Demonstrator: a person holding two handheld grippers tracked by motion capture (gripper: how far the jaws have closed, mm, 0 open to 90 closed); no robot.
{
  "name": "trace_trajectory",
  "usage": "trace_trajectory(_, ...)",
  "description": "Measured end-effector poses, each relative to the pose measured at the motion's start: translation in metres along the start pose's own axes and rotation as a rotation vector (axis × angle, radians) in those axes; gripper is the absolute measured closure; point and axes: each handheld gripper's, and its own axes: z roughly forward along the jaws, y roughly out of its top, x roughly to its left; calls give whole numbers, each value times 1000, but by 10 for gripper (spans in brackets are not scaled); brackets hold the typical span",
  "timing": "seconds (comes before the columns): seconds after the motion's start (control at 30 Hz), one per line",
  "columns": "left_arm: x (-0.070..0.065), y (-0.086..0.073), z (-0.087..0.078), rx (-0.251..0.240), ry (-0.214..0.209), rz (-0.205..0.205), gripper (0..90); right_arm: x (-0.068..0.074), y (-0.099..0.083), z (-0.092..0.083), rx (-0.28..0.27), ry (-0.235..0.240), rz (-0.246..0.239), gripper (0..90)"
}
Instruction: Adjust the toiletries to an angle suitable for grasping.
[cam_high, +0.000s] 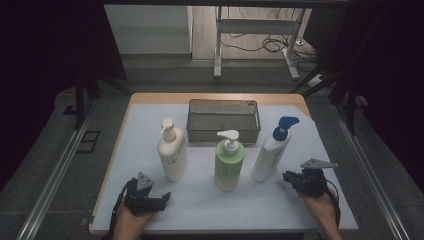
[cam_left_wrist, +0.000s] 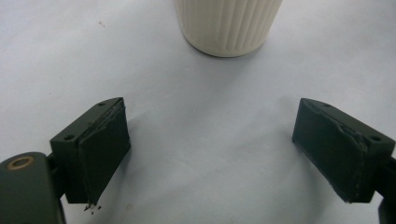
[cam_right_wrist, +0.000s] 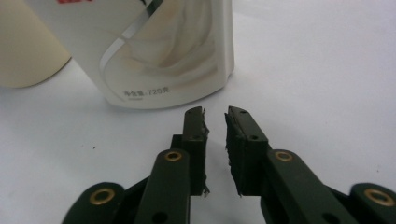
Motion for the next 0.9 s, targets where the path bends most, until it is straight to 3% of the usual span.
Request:
trace_trajectory(0.33,0,0,0,0,0,0,107,-6,12,10,-21,-8,23,893)
trace_trajectory(0.9,0,0,0,0,0,1,107,-9,22,26,-21,-10,56,896)
